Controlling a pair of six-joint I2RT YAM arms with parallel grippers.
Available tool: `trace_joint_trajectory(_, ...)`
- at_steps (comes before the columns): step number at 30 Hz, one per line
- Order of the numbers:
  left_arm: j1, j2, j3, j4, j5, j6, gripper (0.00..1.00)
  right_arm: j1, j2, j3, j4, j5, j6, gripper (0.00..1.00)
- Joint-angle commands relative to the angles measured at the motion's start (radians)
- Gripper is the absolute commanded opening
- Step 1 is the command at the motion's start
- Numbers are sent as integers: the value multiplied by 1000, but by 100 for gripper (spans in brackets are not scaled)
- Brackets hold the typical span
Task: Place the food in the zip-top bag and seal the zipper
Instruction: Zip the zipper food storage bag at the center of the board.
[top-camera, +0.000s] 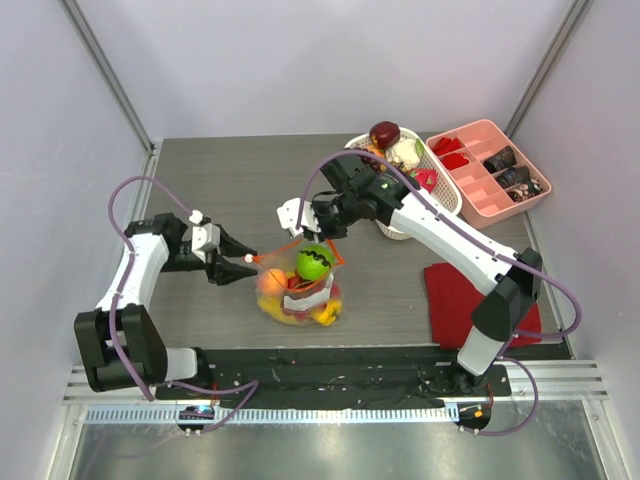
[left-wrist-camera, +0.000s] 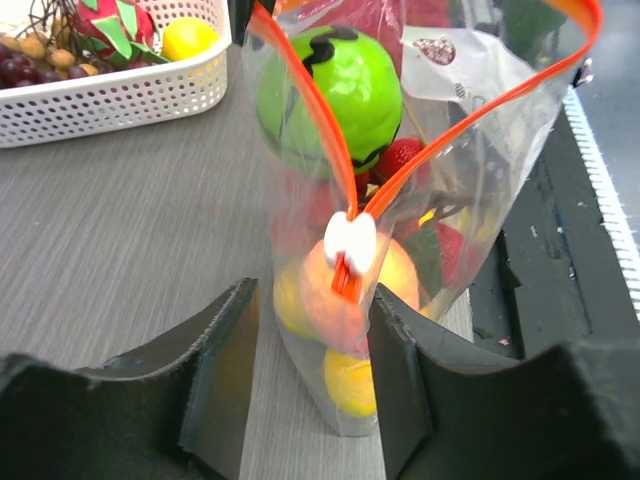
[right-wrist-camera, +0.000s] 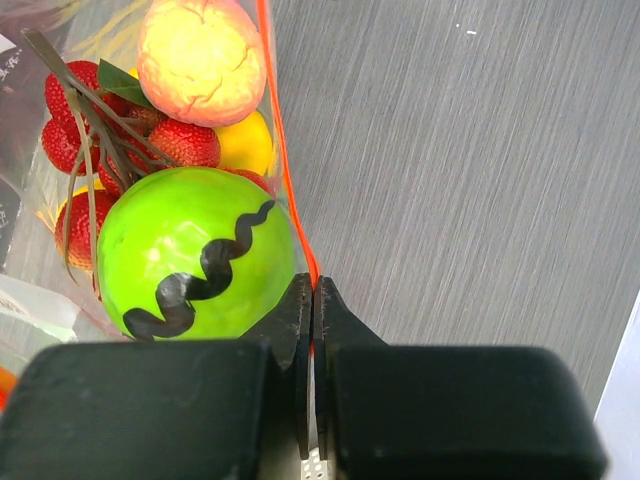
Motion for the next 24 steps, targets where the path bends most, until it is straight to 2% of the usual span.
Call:
trace_joint_trajectory(1, -16, 12, 61, -316, 175, -71, 48, 9, 4, 29, 48, -5, 15, 1)
trace_joint_trajectory(4, -17, -11, 68, -315, 163, -128, 43, 9, 2, 26, 50, 3, 22, 1)
trace_joint_trajectory(7, -19, -23, 75, -316, 149, -165, 29, 9, 1, 26, 58, 4, 32, 1)
trace_joint_trajectory(8, -19, -25, 78, -316, 140, -173, 17, 9, -2, 24, 62, 6, 36, 1)
trace_joint_trajectory(11, -17, -31, 85, -318, 120, -204, 0, 9, -11, 18, 84, 15, 52, 5)
trace_joint_trajectory(14, -14, -49, 90, -316, 128, -217, 0, 10, -21, 24, 96, 30, 91, 38)
trace_joint_trajectory(15, -17, -52, 98, -315, 129, -230, 0, 9, -22, 41, 102, 55, 116, 58)
trace_joint_trajectory(16, -16, -55, 102, -316, 125, -236, 0, 9, -22, 52, 116, 72, 180, 66)
trace_joint_trajectory(19, -16, -57, 127, -316, 91, -253, 0, 7, -18, 134, 119, 89, 280, 79)
trace_joint_trajectory(21, -16, -66, 131, -315, 72, -250, 0, 7, -5, 209, 121, 19, 402, 83)
trace_joint_trajectory(24, -16, -83, 136, -315, 52, -234, 0, 9, 7, 245, 154, -81, 580, 80)
